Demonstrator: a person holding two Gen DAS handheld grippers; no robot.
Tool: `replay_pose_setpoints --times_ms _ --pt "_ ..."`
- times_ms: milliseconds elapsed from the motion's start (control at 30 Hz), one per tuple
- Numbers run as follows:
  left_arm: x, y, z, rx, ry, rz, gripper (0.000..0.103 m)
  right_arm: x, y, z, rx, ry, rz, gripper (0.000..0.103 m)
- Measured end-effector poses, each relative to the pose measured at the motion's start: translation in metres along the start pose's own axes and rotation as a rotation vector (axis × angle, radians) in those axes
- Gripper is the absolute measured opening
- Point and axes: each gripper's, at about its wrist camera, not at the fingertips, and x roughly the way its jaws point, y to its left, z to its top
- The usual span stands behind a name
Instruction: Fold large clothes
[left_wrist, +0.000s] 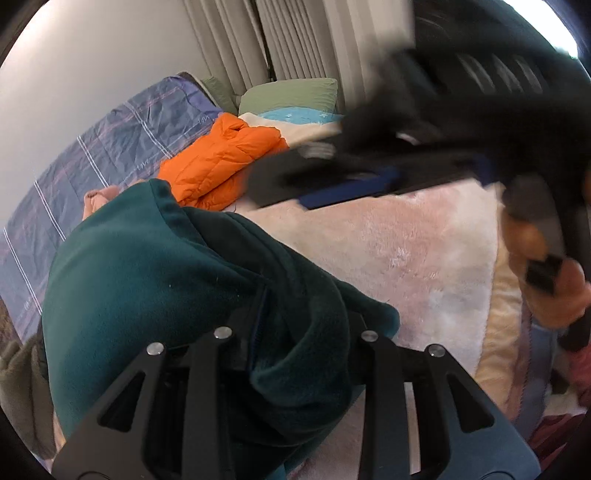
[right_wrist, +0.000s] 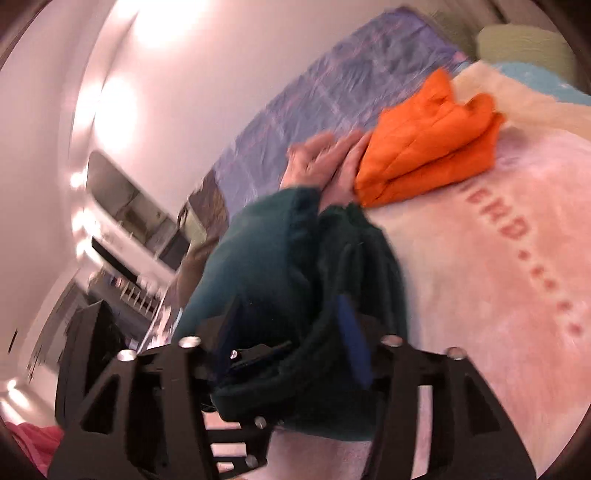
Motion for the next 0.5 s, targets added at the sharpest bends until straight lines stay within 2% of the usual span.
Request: replay_pose_setpoints --times_ms 100,167,200,233,267,300,400,433,500 --pt "0.000 0.000 -0.002 0.002 -0.011 0.004 0.030 0.024 -0.014 -0.002 0.073 0.122 -0.053 0.056" --pt "-0.002 0.002 -0.004 0.003 -0.019 0.002 0.030 0.040 -0.030 -0.006 0.175 0.186 0.020 0.056" --pt "-0.003 0.002 -0.004 0.006 -0.020 0.002 0.031 0.044 -0.033 -0.007 0.208 0.194 0.047 0.056" --pt "-0.002 0.002 -0.005 0.009 -0.021 0.002 0.031 0.048 -0.037 -0.008 0.232 0.199 0.071 0.051" --pt "-0.002 0.002 -0.005 0.015 -0.023 0.003 0.032 0.051 -0.037 -0.009 0.240 0.194 0.084 0.030" --pt "-0.001 0.001 -0.005 0.019 -0.019 0.003 0.034 0.055 -0.037 -0.010 0.248 0.194 0.099 0.028" --pt "-0.003 0.000 -0.006 0.026 -0.016 0.017 0.039 0.054 -0.024 -0.008 0.188 0.169 0.018 0.024" --pt "-0.008 0.000 -0.005 0.023 -0.016 0.006 0.042 0.051 -0.018 -0.008 0.149 0.159 -0.008 0.024" --pt "-0.027 0.004 -0.004 -0.012 -0.022 -0.061 0.045 0.047 -0.011 -0.010 0.103 0.140 -0.048 0.024"
